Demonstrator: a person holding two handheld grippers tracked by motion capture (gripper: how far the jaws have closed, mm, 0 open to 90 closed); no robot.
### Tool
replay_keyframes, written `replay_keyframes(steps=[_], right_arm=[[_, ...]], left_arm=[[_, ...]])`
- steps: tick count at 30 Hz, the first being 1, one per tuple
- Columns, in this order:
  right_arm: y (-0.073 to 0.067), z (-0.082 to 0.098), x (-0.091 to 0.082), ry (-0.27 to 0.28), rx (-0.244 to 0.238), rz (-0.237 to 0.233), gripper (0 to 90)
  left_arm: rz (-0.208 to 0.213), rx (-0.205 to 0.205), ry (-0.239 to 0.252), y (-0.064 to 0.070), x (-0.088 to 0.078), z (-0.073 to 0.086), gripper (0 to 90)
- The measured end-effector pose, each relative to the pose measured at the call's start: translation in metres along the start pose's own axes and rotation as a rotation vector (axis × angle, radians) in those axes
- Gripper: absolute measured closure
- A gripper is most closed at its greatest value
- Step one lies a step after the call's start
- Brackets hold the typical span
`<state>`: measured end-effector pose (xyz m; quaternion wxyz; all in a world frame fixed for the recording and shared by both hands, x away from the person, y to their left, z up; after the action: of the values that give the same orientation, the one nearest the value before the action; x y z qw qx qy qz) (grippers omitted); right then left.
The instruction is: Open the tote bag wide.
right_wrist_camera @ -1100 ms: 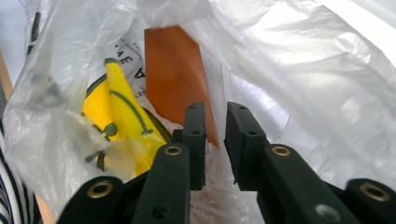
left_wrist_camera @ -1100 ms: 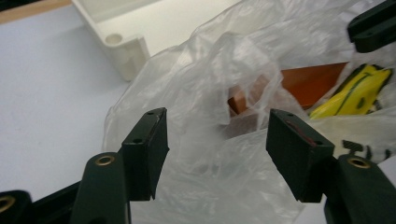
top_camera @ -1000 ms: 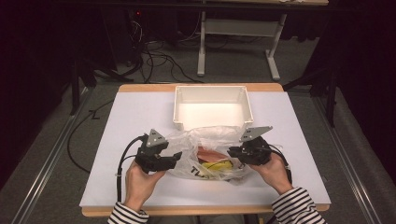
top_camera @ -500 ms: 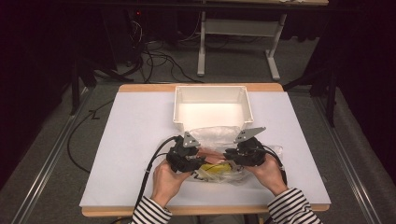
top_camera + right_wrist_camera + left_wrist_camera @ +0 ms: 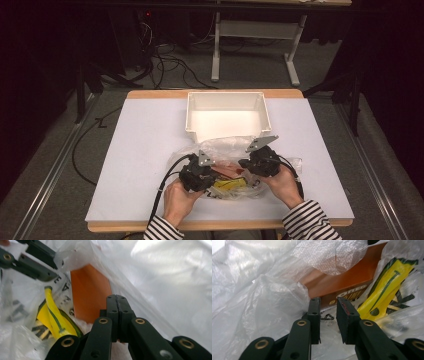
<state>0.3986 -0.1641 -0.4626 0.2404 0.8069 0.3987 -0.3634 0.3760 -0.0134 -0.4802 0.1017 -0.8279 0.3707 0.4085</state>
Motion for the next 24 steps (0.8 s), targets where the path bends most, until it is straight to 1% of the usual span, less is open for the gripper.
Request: replay_keyframes(steps=[3, 4, 5, 6, 10, 12, 15, 16, 18, 19, 21, 24], right_arm=[[-0.003, 0.009, 0.001, -0.035, -0.001, -0.003, 90.0], [-0.003, 0.009, 0.001, -0.035, -0.001, -0.003, 90.0], [-0.005, 0.016, -0.001, -0.048, -0.014, -0.003, 90.0], [-0.005, 0.018, -0.002, -0.052, -0.011, -0.003, 90.0], [-0.006, 0.029, -0.011, -0.046, -0.003, -0.015, 90.0], [-0.008, 0.034, -0.014, -0.049, 0.0, -0.021, 90.0], [-0.011, 0.042, -0.021, -0.047, -0.015, -0.034, 90.0], [-0.012, 0.045, -0.024, -0.047, -0.015, -0.038, 90.0], [-0.013, 0.048, -0.026, -0.047, -0.014, -0.043, 90.0], [-0.013, 0.051, -0.029, -0.047, -0.006, -0.046, 90.0], [-0.013, 0.054, -0.031, -0.045, -0.01, -0.051, 90.0], [-0.014, 0.057, -0.034, -0.047, -0.01, -0.055, 90.0]], left_arm=[[0.005, -0.012, -0.004, -0.002, 0.002, 0.005, 75.3], [0.005, -0.012, -0.004, -0.002, 0.002, 0.005, 75.5], [0.007, -0.019, -0.007, -0.002, 0.003, 0.007, 75.6], [0.005, -0.018, -0.01, -0.002, 0.004, 0.008, 75.7], [0.006, -0.029, -0.021, -0.004, 0.009, 0.011, 75.6], [0.006, -0.05, -0.032, -0.006, 0.013, 0.014, 75.7], [0.004, -0.061, -0.044, -0.009, 0.017, 0.017, 75.8], [0.0, -0.07, -0.055, -0.011, 0.021, 0.02, 75.9], [0.0, -0.08, -0.064, -0.014, 0.023, 0.023, 75.9], [0.0, -0.084, -0.066, -0.015, 0.024, 0.024, 75.9], [0.002, -0.092, -0.072, -0.016, 0.026, 0.026, 75.8], [-0.003, -0.091, -0.078, -0.016, 0.027, 0.027, 75.6]])
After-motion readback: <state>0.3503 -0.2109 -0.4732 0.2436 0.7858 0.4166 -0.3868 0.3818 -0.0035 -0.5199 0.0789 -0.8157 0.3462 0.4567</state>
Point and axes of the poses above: each handheld gripper's, and its own axes: x roughly forward along the jaws, z roughly out of its underside, y roughly to its right, the point moved 8 cm from there along x, roughly forward along the jaws, and after that the axes turned 8 degrees about -x, right-handed, at the moved point
